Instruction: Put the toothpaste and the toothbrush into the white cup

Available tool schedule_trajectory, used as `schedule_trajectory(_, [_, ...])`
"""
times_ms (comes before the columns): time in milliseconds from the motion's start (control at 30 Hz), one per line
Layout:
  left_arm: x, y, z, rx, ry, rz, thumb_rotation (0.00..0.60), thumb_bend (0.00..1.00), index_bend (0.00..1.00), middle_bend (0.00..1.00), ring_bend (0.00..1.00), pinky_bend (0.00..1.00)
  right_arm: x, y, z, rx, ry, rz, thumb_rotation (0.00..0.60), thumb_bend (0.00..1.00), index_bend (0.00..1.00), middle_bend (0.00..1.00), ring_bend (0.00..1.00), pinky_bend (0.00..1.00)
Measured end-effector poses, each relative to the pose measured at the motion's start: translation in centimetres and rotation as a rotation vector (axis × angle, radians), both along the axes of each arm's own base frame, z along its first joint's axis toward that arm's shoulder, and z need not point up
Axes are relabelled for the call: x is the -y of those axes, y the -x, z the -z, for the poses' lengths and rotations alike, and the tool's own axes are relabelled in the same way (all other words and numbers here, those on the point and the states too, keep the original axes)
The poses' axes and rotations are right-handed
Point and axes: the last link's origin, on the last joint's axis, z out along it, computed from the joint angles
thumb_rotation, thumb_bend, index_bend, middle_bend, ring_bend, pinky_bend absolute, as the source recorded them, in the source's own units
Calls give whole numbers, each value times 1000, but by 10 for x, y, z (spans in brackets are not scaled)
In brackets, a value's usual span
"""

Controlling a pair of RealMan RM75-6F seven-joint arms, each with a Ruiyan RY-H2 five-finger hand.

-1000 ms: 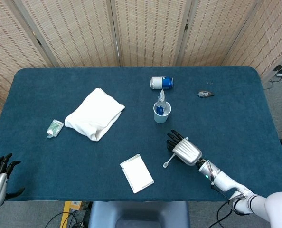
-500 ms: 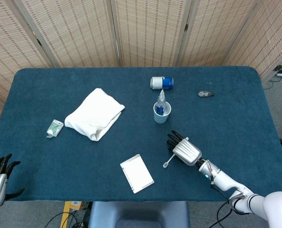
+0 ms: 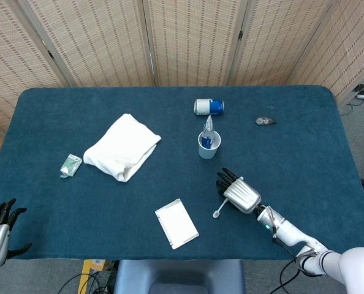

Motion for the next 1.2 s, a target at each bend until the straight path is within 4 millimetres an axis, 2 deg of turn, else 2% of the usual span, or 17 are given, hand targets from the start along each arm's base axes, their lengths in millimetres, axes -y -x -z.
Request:
schedule_trajectory(300, [-1, -1, 0, 1, 0, 3, 600, 171, 240, 77, 63, 207, -1, -8, -15, 121, 26, 17, 600, 326, 595, 295, 73, 50])
schedule_trajectory(533, [-3, -2, 0, 2, 1, 12, 600, 171, 239, 77, 63, 207, 7, -21, -46, 374, 84, 110, 600, 325, 604, 303, 72, 50])
schedule_trajectory(767, [-3, -4, 2, 4, 13, 16, 600, 171, 240, 77, 63, 207, 21, -24, -74, 631, 145, 234, 600, 326, 616, 304, 72, 49])
schedule_trajectory(967, [-4, -8, 4, 6, 21, 27, 600, 171, 240, 77, 63, 207, 42, -28, -89, 899, 151, 378, 600, 325, 616, 285, 72, 44])
schedule_trajectory(1200, [-3, -11, 3, 6, 26, 27, 600, 171, 240, 77, 63, 207, 76, -48, -82, 1176, 92, 527, 600, 326, 617, 276, 73, 43])
